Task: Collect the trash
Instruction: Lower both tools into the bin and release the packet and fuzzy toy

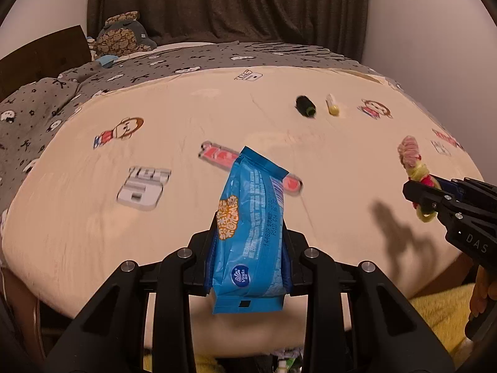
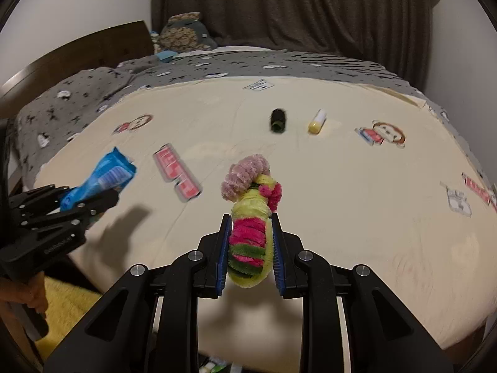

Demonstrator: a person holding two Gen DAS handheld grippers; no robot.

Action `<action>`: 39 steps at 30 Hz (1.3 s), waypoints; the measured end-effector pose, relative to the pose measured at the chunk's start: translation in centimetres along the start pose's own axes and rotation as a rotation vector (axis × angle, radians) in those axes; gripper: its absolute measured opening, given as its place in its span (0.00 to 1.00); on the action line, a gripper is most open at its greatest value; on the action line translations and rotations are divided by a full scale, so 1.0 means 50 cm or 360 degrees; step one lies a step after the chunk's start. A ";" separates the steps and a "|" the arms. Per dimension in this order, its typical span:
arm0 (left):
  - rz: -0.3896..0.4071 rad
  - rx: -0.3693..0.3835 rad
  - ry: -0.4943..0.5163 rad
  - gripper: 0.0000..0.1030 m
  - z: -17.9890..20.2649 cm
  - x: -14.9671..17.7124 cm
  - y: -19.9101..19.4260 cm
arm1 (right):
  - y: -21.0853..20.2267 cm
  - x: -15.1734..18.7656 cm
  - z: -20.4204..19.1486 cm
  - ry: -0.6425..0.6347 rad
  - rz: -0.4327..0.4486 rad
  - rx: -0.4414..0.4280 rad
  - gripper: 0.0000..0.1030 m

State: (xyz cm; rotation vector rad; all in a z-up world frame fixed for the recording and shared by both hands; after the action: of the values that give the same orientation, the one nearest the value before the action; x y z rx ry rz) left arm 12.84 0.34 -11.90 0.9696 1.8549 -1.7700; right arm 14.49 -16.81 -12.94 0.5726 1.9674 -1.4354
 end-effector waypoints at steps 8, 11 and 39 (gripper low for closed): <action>-0.0055 0.0063 0.0031 0.29 0.040 0.125 -0.061 | -0.038 0.128 -0.018 0.0009 -0.0111 -0.0087 0.24; -0.0092 0.0098 0.0075 0.29 0.063 0.174 -0.081 | -0.049 0.177 -0.026 0.0016 -0.0161 -0.0097 0.24; -0.0840 0.0406 0.0140 0.32 0.182 0.446 0.099 | 0.089 0.453 -0.011 0.0175 -0.0862 0.0028 0.29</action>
State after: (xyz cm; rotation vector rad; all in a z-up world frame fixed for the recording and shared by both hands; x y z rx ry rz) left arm -0.40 -4.09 -32.13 0.6852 2.1163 -2.3492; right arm 1.31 -15.32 -31.83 0.1221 2.3113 -1.7672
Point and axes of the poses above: each gripper's, at about its wrist camera, not at the fingertips, and y roughly the way its jaws point, z to its right, x to its underside, the point moved 5 cm from there along y, roughly the way its jaws point, and after that the axes turned 9 degrees about y, right-handed, at the moved point
